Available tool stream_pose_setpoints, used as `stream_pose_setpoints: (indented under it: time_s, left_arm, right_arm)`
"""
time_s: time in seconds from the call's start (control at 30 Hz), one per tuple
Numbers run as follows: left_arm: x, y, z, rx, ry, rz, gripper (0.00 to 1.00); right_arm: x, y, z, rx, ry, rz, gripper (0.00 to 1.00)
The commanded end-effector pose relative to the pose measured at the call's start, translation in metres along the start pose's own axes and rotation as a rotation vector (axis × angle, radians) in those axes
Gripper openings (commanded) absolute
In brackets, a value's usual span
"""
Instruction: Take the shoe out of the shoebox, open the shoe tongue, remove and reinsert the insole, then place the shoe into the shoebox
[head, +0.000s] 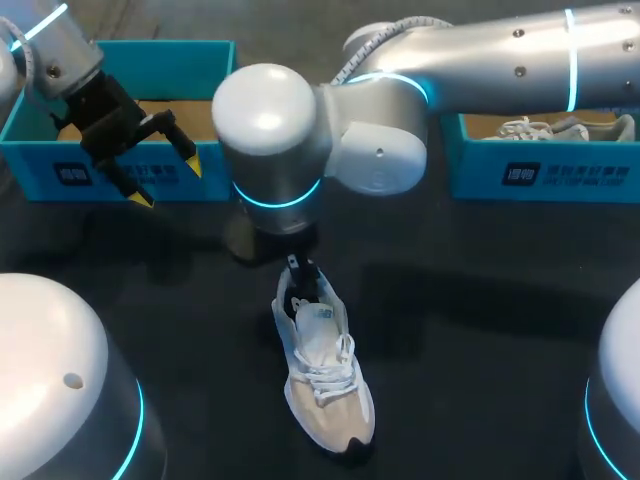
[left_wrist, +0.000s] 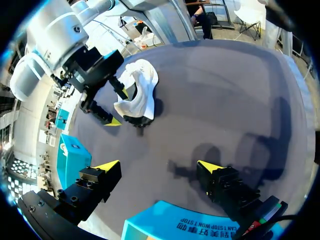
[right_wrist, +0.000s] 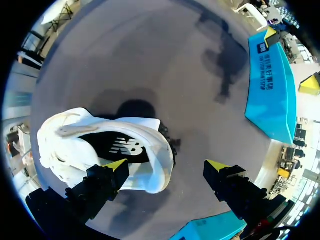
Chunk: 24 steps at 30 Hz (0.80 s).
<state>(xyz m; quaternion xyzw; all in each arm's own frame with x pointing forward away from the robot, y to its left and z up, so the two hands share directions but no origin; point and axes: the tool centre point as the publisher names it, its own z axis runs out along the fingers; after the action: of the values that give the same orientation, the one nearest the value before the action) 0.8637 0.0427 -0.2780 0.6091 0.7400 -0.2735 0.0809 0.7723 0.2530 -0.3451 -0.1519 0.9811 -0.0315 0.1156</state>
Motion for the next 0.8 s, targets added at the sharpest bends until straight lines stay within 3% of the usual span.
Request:
stream_pose_setpoints:
  time_s: [0.03,0.6,0.8]
  left_arm:
    - [0.0,-0.001,0.0,-0.003,0.002,0.0,1.0]
    - [0.0,-0.001,0.0,-0.003,0.002,0.0,1.0]
    - [0.0,-0.001,0.0,-0.003,0.002,0.0,1.0]
  right_arm:
    - [-0.007,-0.001,0.018,-0.029,0.019,-0.002,1.0]
    - [-0.012,-0.002,0.046,-0.036,0.08,-0.016,1.0]
    - [-0.011,-0.002,0.049,-0.037,0.091,-0.024,0.84]
